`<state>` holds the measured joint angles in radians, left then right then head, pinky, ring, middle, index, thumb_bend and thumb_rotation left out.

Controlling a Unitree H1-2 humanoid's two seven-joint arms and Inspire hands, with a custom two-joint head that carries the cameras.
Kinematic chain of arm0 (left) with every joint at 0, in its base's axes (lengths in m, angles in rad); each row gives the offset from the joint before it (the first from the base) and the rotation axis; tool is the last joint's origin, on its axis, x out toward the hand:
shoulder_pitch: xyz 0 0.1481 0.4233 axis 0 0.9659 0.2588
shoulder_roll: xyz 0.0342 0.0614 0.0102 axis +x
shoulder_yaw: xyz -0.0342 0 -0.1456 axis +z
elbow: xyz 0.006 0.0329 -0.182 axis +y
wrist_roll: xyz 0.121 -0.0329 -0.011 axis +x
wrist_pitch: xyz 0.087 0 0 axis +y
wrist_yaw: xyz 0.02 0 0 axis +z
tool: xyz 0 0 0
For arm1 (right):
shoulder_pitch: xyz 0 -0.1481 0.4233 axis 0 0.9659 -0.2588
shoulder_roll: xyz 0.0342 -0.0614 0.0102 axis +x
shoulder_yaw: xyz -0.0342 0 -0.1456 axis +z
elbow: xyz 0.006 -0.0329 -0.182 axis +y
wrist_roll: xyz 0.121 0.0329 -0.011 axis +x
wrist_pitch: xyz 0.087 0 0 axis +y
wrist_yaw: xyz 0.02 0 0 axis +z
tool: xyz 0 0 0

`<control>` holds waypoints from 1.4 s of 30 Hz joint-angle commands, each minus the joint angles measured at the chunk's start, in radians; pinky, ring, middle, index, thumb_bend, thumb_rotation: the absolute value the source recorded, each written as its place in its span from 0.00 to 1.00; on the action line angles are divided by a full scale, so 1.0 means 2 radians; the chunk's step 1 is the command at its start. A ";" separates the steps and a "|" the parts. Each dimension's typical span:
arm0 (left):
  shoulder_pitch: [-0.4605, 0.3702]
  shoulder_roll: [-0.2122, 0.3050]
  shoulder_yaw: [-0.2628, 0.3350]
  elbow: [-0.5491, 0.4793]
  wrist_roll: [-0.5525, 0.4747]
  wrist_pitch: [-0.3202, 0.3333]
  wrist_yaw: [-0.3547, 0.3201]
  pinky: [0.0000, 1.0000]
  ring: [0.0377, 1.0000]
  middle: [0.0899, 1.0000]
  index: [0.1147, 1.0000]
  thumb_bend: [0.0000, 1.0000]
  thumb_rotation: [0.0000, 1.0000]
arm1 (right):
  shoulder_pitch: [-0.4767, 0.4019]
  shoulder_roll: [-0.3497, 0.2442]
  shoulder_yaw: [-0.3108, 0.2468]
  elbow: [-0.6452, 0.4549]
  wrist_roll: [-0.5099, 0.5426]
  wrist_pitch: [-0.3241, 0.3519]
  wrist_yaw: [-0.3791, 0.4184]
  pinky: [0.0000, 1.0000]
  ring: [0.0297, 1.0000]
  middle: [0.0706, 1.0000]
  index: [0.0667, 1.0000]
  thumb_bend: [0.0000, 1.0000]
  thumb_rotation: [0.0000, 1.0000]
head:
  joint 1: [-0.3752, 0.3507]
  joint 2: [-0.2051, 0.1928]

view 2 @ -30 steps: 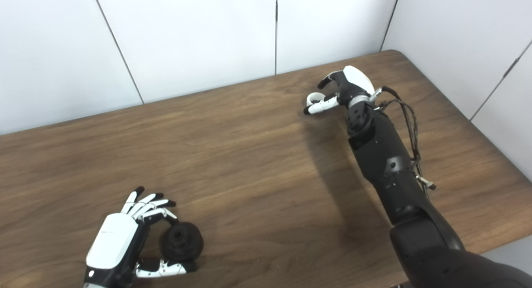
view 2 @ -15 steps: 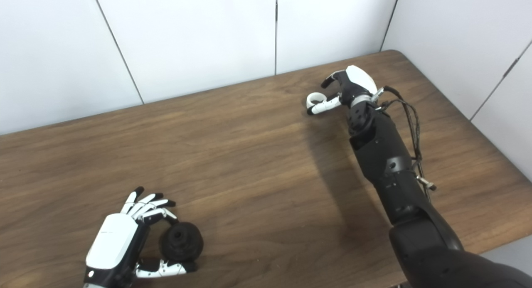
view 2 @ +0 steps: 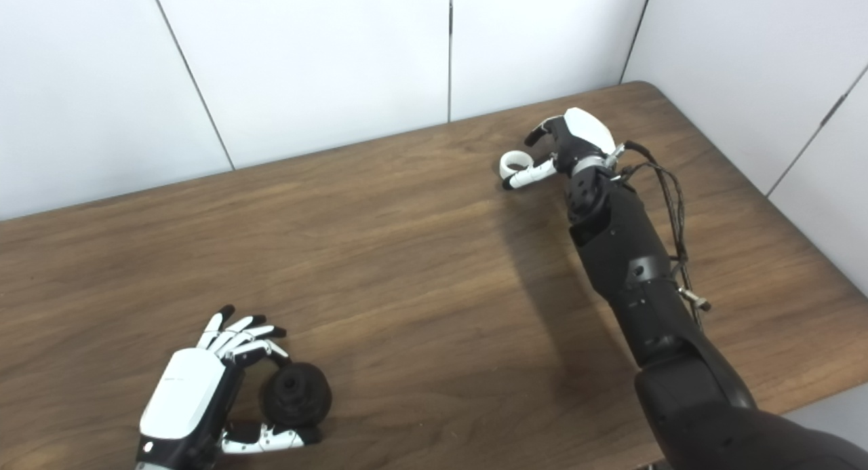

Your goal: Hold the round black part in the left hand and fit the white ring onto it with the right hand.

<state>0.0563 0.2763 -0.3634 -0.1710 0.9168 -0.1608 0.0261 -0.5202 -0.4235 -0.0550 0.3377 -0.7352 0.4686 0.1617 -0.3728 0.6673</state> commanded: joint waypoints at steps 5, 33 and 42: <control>0.006 0.007 -0.001 -0.004 0.013 0.004 -0.006 1.00 0.87 0.75 0.42 0.52 0.05 | -0.019 -0.005 -0.001 -0.008 0.003 0.000 -0.006 0.94 0.96 0.89 0.65 0.85 0.25 | 0.001 0.001; 0.007 0.006 0.000 -0.006 0.015 0.003 -0.007 1.00 0.87 0.75 0.42 0.52 0.05 | -0.009 -0.014 0.016 -0.012 0.030 0.000 -0.022 0.87 0.89 0.81 0.62 0.84 0.22 | 0.001 0.002; 0.007 0.005 0.000 -0.009 0.016 0.005 -0.010 1.00 0.87 0.75 0.42 0.52 0.05 | -0.006 -0.006 0.001 -0.012 0.043 0.000 -0.034 0.94 0.91 0.80 0.48 0.58 0.14 | 0.001 0.002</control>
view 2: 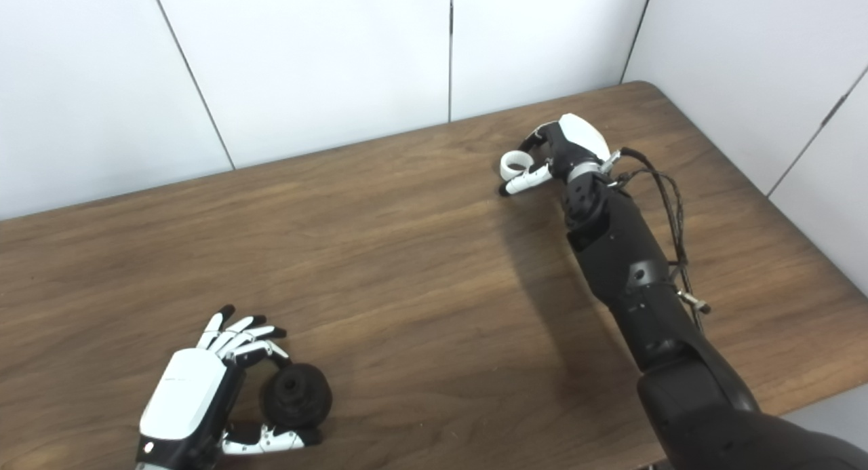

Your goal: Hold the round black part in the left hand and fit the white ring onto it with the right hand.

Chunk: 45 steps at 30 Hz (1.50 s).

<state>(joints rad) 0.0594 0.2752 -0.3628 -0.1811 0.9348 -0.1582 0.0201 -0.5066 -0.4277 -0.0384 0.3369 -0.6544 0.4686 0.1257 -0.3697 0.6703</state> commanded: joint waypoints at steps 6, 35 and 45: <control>0.006 0.006 0.000 -0.006 0.007 0.003 -0.006 1.00 0.87 0.75 0.42 0.52 0.05 | -0.012 -0.001 -0.007 -0.010 -0.017 0.000 -0.011 0.99 0.92 0.84 0.45 0.52 0.13 | 0.000 0.000; 0.005 0.001 -0.003 -0.004 0.008 0.004 -0.005 1.00 0.87 0.75 0.42 0.52 0.05 | 0.015 -0.001 -0.003 -0.115 -0.022 0.001 0.045 0.81 0.79 0.69 0.45 0.52 0.13 | 0.015 0.004; 0.005 -0.007 -0.010 -0.003 0.018 0.010 -0.003 1.00 0.87 0.75 0.42 0.52 0.05 | 0.038 0.015 0.014 -0.231 -0.051 0.001 0.135 0.82 0.85 0.80 0.45 0.52 0.14 | 0.049 0.006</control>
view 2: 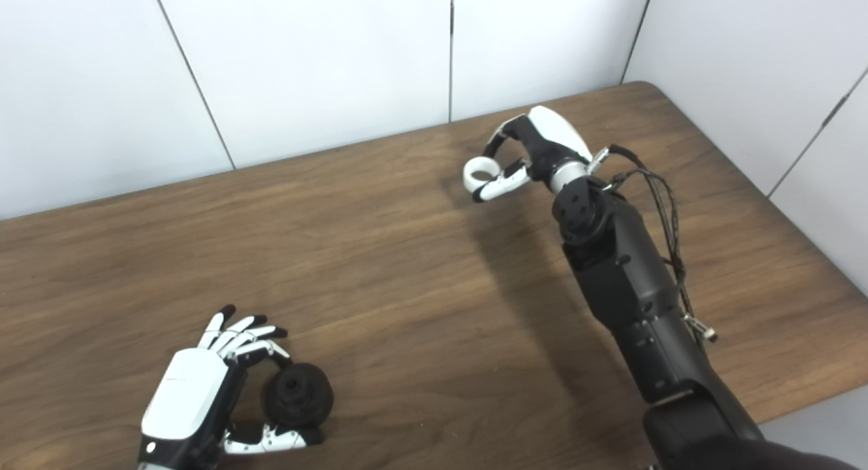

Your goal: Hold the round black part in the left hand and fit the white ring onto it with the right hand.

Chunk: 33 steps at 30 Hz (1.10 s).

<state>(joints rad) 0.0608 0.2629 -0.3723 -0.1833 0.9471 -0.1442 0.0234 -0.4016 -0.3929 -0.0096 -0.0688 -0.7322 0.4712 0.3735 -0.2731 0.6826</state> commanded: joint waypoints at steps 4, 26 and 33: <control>0.004 -0.006 -0.010 -0.001 0.017 0.009 -0.004 1.00 0.87 0.75 0.42 0.52 0.05 | -0.007 0.007 0.005 -0.077 -0.029 -0.001 0.060 0.89 0.88 0.79 0.45 0.52 0.14 | 0.013 0.001; 0.009 -0.037 -0.036 0.008 0.036 0.029 0.016 1.00 0.89 0.76 0.42 0.52 0.05 | 0.062 0.063 0.095 -0.241 -0.043 -0.006 0.164 1.00 0.94 0.83 0.45 0.52 0.13 | 0.078 0.010; 0.013 -0.046 -0.040 0.001 0.037 0.039 0.012 1.00 0.89 0.77 0.42 0.52 0.05 | 0.074 0.065 0.109 -0.273 -0.041 -0.002 0.182 1.00 0.95 0.83 0.45 0.52 0.13 | 0.095 0.022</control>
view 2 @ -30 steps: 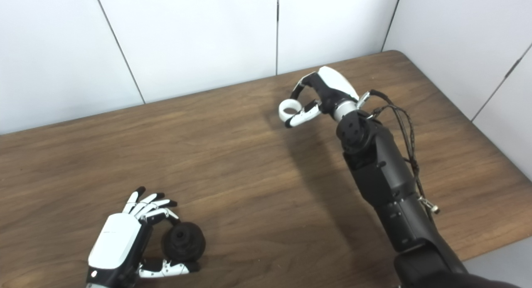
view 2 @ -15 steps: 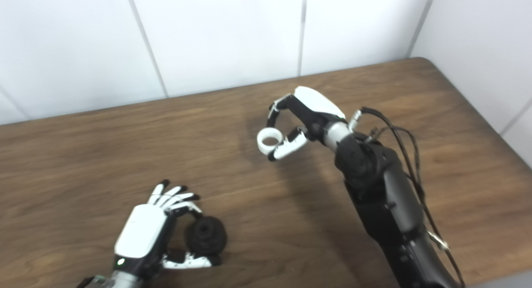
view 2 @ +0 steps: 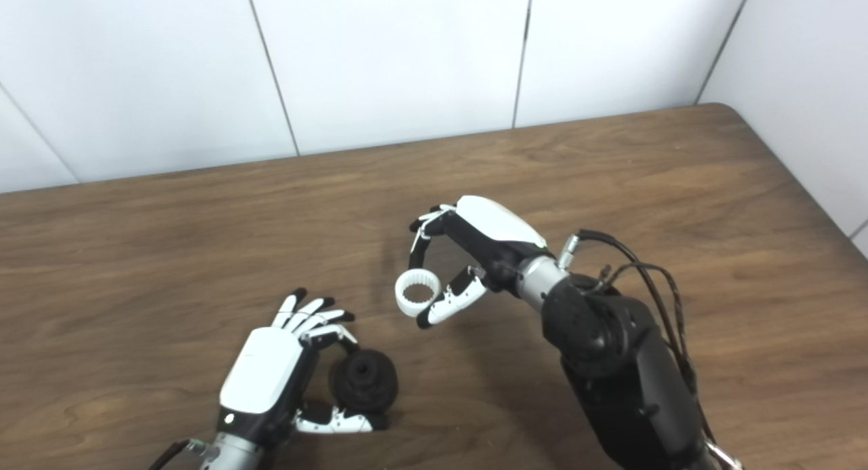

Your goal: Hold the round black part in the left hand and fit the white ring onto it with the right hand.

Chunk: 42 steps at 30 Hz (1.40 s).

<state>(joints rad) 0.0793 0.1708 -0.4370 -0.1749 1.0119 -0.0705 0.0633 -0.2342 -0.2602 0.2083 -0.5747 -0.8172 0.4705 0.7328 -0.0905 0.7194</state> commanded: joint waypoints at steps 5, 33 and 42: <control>0.004 -0.004 -0.009 -0.005 0.007 0.006 -0.007 1.00 0.89 0.77 0.42 0.52 0.05 | -0.003 -0.004 0.009 -0.034 0.006 -0.002 0.016 1.00 0.95 0.83 0.45 0.52 0.13 | 0.012 0.011; 0.000 -0.010 -0.014 -0.012 0.012 0.017 -0.012 1.00 0.90 0.77 0.42 0.52 0.05 | 0.029 0.035 0.040 -0.045 0.004 -0.019 0.006 1.00 0.96 0.83 0.45 0.52 0.13 | 0.020 0.038; 0.001 -0.010 -0.016 -0.013 0.014 0.020 -0.010 1.00 0.90 0.77 0.42 0.52 0.05 | 0.034 0.035 0.054 -0.035 0.002 -0.013 -0.006 1.00 0.96 0.83 0.45 0.52 0.13 | 0.020 0.040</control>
<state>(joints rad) 0.0830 0.1530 -0.4562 -0.1860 1.0238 -0.0274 0.0583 -0.1473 -0.1935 0.3185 -0.6272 -0.8151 0.4605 0.7507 -0.0491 0.7977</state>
